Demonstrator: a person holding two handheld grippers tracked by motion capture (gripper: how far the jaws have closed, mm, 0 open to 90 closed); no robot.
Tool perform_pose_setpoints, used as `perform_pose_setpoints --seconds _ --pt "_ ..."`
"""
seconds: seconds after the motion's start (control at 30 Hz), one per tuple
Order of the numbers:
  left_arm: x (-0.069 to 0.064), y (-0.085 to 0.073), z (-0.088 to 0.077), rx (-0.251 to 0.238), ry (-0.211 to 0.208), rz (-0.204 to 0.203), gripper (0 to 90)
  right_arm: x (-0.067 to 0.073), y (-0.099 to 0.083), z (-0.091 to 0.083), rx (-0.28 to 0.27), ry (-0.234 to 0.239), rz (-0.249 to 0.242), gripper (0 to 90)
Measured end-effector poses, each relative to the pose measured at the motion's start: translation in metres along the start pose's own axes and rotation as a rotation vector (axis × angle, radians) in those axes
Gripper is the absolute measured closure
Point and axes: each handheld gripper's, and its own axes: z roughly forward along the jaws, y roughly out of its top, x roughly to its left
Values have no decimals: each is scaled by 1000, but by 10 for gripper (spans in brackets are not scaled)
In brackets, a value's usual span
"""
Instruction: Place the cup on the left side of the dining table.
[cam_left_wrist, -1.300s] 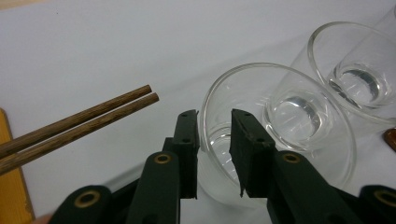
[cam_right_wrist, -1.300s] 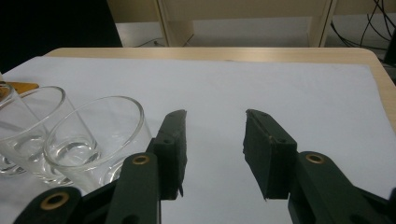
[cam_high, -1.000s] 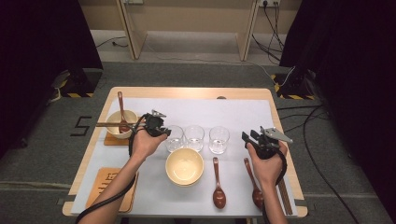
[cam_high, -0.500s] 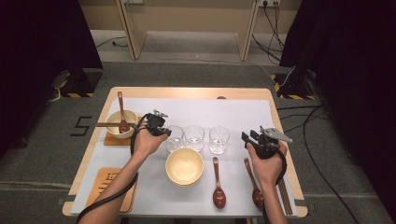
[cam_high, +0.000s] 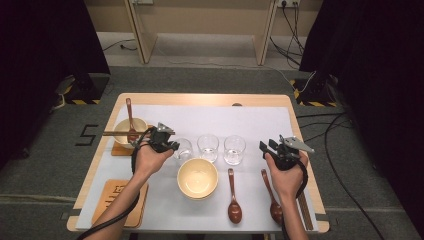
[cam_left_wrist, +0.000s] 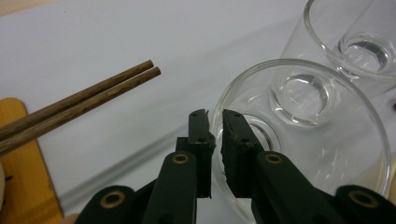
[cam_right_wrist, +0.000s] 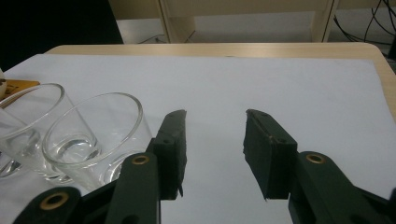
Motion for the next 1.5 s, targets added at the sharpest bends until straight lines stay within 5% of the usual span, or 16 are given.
perform_pose_setpoints --seconds 0.27,0.63,1.5 --pt "20 -22 -31 -52 -20 -50 816 -5 0 -2 -6 0 10 591" --pt "39 -44 -66 -56 35 -48 816 -20 -2 -6 -7 -19 42 591" --pt "71 -71 -82 -14 102 -94 817 -15 1 -15 -26 -34 42 591"
